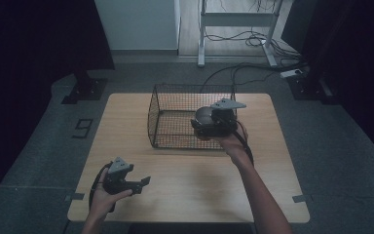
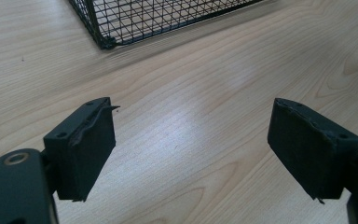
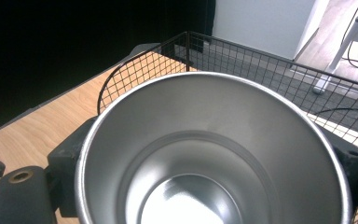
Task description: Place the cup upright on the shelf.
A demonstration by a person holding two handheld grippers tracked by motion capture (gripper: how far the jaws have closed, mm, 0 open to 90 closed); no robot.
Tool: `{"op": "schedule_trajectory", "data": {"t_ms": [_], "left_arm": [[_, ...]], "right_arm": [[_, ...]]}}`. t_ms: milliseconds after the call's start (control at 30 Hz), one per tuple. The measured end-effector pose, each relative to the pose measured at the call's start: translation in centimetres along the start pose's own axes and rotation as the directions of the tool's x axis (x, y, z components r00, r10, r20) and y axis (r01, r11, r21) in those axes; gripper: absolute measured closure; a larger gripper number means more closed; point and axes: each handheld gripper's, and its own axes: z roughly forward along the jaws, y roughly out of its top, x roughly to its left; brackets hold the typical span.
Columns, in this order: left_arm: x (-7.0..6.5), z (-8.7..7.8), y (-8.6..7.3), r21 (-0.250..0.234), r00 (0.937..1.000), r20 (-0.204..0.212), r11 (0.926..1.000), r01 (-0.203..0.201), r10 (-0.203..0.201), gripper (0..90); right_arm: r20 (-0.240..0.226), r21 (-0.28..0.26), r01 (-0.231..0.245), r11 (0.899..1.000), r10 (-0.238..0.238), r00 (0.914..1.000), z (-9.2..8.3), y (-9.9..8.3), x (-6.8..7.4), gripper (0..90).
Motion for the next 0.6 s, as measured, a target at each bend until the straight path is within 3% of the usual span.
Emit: {"op": "schedule_trajectory", "data": {"t_ms": [600], "left_arm": [[0.3, -0.4, 0.0, -0.011, 1.0, -0.001, 0.9999, 0.003, -0.003, 15.4]], "right_arm": [[0.008, 0.034, 0.004, 0.999, -0.004, 1.0, 3.7, 1.7, -0.5, 13.4]]}}
